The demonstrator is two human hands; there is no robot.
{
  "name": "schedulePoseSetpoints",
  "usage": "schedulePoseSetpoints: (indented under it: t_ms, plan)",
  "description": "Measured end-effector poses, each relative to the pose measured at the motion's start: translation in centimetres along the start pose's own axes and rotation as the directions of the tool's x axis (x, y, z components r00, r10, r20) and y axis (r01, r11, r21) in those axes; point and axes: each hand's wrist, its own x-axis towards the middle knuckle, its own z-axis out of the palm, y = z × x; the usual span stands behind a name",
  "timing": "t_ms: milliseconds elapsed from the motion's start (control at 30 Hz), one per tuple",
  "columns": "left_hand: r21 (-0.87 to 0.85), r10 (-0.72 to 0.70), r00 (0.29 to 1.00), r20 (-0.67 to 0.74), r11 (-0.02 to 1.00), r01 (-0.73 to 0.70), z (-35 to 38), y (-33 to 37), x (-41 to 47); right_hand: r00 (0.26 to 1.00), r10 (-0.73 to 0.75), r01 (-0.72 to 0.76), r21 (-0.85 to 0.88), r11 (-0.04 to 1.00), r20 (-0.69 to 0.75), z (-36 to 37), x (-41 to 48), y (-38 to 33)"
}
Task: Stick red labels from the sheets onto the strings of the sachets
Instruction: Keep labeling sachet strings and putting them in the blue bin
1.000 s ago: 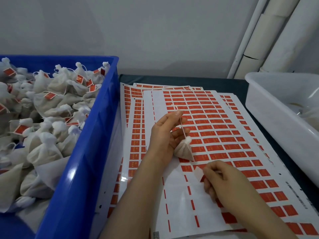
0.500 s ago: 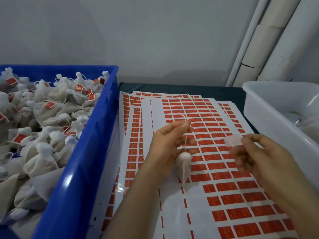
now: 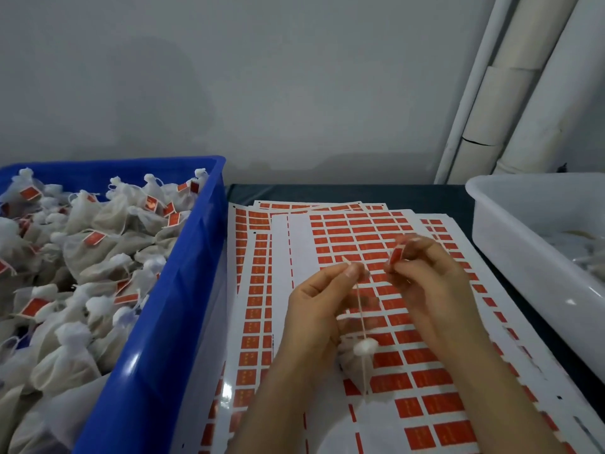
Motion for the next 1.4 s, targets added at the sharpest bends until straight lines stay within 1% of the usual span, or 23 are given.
schedulePoseSetpoints:
  t_ms: [67, 100, 167, 233, 300, 433, 700, 967, 1133, 1400]
  plan:
    - [-0.007, 0.011, 1.0, -0.025, 1.0, -0.011, 0.0, -0.2, 0.1, 0.998, 0.039, -0.043, 0.081, 0.996, 0.054, -0.1, -0.4, 0.5]
    - [-0.016, 0.014, 0.999, -0.029, 1.0, -0.015, 0.0, -0.1, 0.2, 0.995, 0.033, -0.043, 0.109, 0.993, 0.09, -0.2, -0.5, 0.4]
    - [-0.021, 0.022, 0.999, -0.034, 1.0, -0.023, -0.1, 0.0, 0.3, 0.988, -0.03, 0.013, 0.112, 0.994, 0.152, -0.2, -0.7, 0.1]
    - [-0.009, 0.036, 0.999, -0.037, 0.999, -0.036, -0.1, 0.0, 0.3, 0.974, -0.105, 0.092, 0.074, 0.993, 0.202, -0.2, -0.9, 0.0]
    - [-0.003, 0.034, 0.999, -0.042, 0.999, -0.034, -0.2, 0.1, 0.3, 0.96, -0.147, 0.15, 0.006, 0.989, 0.237, -0.2, -1.1, -0.3]
    - [-0.02, 0.02, 0.999, -0.028, 1.0, -0.021, -0.2, 0.2, 0.3, 0.947, -0.161, 0.2, -0.117, 0.973, 0.278, 0.1, -1.3, -0.8]
    - [-0.019, -0.004, 1.0, -0.004, 1.0, 0.004, -0.6, 0.5, 0.3, 0.949, -0.202, 0.237, -0.124, 0.964, 0.24, 0.7, -2.1, -1.0]
    - [-0.031, -0.019, 1.0, 0.009, 0.999, 0.019, -1.0, 0.6, 0.4, 0.968, -0.193, 0.21, -0.096, 0.973, 0.157, 0.9, -2.2, -1.0]
    - [0.003, -0.002, 1.0, 0.013, 1.0, 0.002, -0.9, 0.5, 0.4, 0.976, -0.154, 0.165, -0.067, 0.984, 0.152, 1.2, -2.3, -0.6]
    - [-0.001, 0.003, 0.999, 0.038, 1.0, -0.003, -0.9, 0.8, 0.2, 0.976, -0.164, 0.176, -0.075, 0.982, 0.145, 1.4, -2.3, -0.5]
